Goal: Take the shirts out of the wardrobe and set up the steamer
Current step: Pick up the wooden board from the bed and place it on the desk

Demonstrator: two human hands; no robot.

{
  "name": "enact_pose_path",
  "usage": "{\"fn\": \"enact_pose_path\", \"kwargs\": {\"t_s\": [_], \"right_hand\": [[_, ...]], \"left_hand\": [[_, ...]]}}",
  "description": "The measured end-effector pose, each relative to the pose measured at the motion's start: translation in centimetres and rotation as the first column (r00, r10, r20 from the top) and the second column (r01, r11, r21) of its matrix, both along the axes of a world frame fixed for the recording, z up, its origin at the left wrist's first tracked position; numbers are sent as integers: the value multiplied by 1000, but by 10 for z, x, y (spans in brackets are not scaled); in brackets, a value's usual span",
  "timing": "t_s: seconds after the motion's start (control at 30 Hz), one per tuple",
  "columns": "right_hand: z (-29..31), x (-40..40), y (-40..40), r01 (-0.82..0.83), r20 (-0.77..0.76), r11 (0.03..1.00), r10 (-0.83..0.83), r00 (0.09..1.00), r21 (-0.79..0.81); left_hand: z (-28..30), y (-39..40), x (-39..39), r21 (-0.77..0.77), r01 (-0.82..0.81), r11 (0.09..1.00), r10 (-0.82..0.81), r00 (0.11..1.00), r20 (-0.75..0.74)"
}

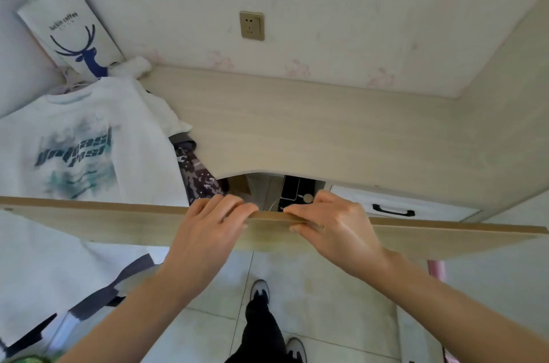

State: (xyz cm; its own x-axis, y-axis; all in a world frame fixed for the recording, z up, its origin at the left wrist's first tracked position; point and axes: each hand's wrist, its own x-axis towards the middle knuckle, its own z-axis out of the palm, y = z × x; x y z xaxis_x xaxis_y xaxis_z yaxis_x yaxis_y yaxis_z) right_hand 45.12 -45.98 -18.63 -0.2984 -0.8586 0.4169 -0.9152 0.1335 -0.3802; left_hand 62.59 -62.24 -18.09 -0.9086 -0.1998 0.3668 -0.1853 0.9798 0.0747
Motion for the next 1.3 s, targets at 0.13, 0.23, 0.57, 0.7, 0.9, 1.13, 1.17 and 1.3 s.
{"fn": "enact_pose_path", "kwargs": {"t_s": [0.13,0.23,0.57,0.7,0.9,1.13,1.17,1.3], "right_hand": [[7,-32,-31,58,-39,998,-57,998,21],[20,-54,-55,115,-88,993,-113,990,19],[47,-123,-108,255,-123,967,-254,959,-6],[43,-146,-112,314,-115,949,-314,942,-20],[29,-194,-108,335,-112,940,-339,934,-58],[11,-270,-105,307,-123,951,-310,943,-46],[9,-281,-105,301,-117,953,-303,946,-40],[-1,-326,-105,288,-78,957,-289,954,-23]], "left_hand": [[6,-35,-39,56,17,998,-16,1000,-23],[14,-63,-68,74,47,996,-44,998,-41],[32,-132,-161,52,155,986,-149,983,-111],[26,-139,-194,40,184,982,-177,976,-129],[10,-142,-249,69,208,976,-198,972,-127],[-6,-137,-321,124,181,976,-168,980,-106],[-8,-136,-332,125,178,976,-166,981,-101],[-13,-135,-369,123,173,977,-167,984,-59]]}}
